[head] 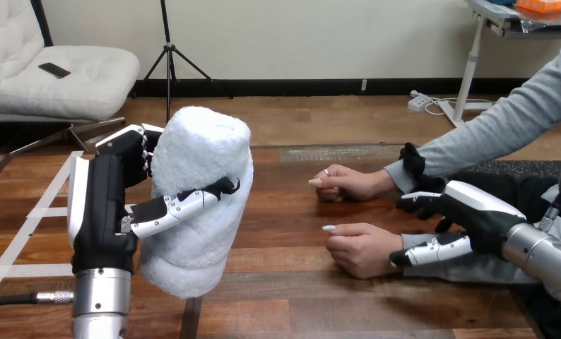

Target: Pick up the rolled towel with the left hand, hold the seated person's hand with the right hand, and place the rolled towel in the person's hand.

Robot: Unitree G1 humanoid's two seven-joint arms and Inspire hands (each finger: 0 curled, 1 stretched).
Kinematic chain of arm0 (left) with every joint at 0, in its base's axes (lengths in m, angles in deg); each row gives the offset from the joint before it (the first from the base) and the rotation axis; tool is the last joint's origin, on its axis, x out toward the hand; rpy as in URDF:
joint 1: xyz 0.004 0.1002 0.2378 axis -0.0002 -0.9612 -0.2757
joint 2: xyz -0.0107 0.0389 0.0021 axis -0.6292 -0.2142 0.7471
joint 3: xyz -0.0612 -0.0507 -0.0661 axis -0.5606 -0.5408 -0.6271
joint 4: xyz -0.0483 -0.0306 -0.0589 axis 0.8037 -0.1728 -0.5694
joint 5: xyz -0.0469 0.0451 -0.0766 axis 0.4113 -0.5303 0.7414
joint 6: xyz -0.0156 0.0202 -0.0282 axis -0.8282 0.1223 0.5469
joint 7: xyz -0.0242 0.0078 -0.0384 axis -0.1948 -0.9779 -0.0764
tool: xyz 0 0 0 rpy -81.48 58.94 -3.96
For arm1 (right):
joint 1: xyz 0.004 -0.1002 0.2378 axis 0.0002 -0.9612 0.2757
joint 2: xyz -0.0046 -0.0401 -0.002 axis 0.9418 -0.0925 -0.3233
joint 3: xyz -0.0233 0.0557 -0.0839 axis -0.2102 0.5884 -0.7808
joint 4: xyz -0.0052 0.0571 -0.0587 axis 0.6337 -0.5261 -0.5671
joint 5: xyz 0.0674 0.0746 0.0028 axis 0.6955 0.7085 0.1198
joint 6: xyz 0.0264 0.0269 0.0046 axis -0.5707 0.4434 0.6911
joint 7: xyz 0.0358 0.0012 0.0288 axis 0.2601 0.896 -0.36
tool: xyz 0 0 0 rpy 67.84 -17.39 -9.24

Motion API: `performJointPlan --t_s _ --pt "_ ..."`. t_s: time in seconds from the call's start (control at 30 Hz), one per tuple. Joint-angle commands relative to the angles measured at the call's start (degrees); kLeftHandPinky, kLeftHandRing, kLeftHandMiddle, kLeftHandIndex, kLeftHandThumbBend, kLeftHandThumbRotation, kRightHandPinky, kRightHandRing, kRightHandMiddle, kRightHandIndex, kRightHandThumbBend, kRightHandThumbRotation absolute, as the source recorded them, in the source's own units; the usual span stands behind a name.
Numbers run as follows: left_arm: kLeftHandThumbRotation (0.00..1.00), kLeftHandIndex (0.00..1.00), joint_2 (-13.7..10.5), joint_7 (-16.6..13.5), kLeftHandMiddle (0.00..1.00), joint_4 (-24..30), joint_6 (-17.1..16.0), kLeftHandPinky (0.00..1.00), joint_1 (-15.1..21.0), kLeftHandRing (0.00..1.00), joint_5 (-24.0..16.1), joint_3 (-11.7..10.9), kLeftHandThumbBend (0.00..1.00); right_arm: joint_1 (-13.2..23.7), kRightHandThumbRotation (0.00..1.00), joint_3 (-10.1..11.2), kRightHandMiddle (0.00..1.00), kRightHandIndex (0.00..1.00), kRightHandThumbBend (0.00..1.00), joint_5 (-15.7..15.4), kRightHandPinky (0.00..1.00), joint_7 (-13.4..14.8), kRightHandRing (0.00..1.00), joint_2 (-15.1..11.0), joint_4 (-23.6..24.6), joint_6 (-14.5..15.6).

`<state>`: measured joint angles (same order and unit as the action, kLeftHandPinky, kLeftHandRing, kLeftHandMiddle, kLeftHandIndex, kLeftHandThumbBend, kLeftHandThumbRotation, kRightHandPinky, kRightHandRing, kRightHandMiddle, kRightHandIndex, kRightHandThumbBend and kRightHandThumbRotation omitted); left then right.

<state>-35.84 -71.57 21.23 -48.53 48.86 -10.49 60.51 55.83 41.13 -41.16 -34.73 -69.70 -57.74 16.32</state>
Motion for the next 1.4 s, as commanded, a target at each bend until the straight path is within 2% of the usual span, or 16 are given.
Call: performJointPlan --t_s 0.0,0.27,0.67,1.03,1.37 --pt "0.00 0.41 0.5 0.5 0.39 1.8 -2.6 0.31 3.1 0.35 1.4 -0.4 0.66 5.1 0.53 -1.3 0.88 0.86 1.00 -1.2 0.75 1.6 0.86 -2.5 -0.3 0.2" --pt "0.00 0.40 0.6 0.6 0.40 1.5 -3.3 0.31 2.9 0.35 0.8 -0.6 0.66 5.8 0.49 -2.6 0.87 0.86 1.00 -2.4 0.77 1.8 0.86 -2.7 -0.7 0.8" --pt "0.00 0.40 1.0 0.3 0.40 1.9 -2.7 0.31 2.6 0.35 0.3 -0.5 0.66 6.4 0.53 -3.7 0.86 0.85 1.00 -2.6 0.76 1.6 0.85 -2.9 -0.8 0.8" --pt "0.00 0.40 1.0 0.0 0.39 2.2 -2.4 0.30 2.5 0.35 -0.7 -0.6 0.67 6.7 0.44 -4.3 0.84 0.83 1.00 -3.0 0.73 1.6 0.83 -2.9 -0.6 1.0" --pt "0.00 0.40 1.2 0.2 0.39 2.3 -2.1 0.30 2.4 0.34 0.0 -0.8 0.67 7.5 0.38 -6.0 0.82 0.82 1.00 -4.8 0.72 2.6 0.81 -2.9 -0.8 1.6"
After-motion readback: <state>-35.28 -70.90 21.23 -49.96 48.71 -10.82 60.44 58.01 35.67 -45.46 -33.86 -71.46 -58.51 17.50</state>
